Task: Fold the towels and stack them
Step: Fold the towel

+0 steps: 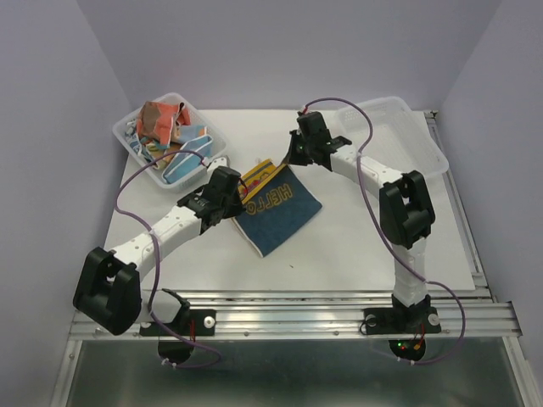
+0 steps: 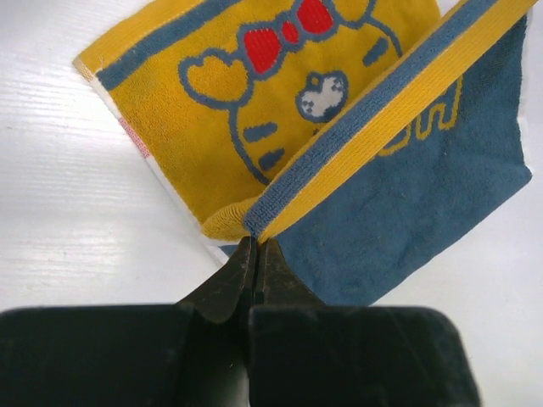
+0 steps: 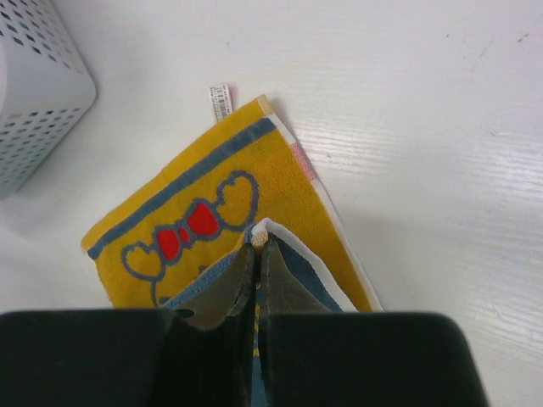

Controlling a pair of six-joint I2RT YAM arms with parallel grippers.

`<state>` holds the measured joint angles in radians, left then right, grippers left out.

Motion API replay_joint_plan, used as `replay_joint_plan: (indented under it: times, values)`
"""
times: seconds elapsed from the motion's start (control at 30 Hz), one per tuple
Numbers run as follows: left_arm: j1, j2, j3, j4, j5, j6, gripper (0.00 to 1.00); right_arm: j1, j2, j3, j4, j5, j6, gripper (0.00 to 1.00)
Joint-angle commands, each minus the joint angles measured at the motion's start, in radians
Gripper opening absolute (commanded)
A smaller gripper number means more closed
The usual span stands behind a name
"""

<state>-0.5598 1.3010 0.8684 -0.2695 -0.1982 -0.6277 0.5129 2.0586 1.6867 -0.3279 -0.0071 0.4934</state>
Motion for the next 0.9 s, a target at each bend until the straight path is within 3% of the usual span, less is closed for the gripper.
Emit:
replay_joint_plan:
  times: [0.0,0.57,0.77,0.87]
  values:
    - [0.041,0.017,0.026,-0.007,0.010,0.025,0.00,-0.004,0.017,0.109,0.073,0.029,-0.021,0.01]
    - [0.139,0.181,0.084,0.016,-0.012,0.045,0.00,-0.004,0.225,0.297,0.040,0.013,-0.038,0.01]
    - [0.156,0.228,0.119,0.009,-0.049,0.030,0.29,-0.004,0.290,0.349,0.052,-0.024,-0.038,0.03]
    - [0.166,0.244,0.144,-0.029,-0.142,-0.010,0.58,-0.004,0.317,0.373,0.059,-0.043,-0.045,0.13]
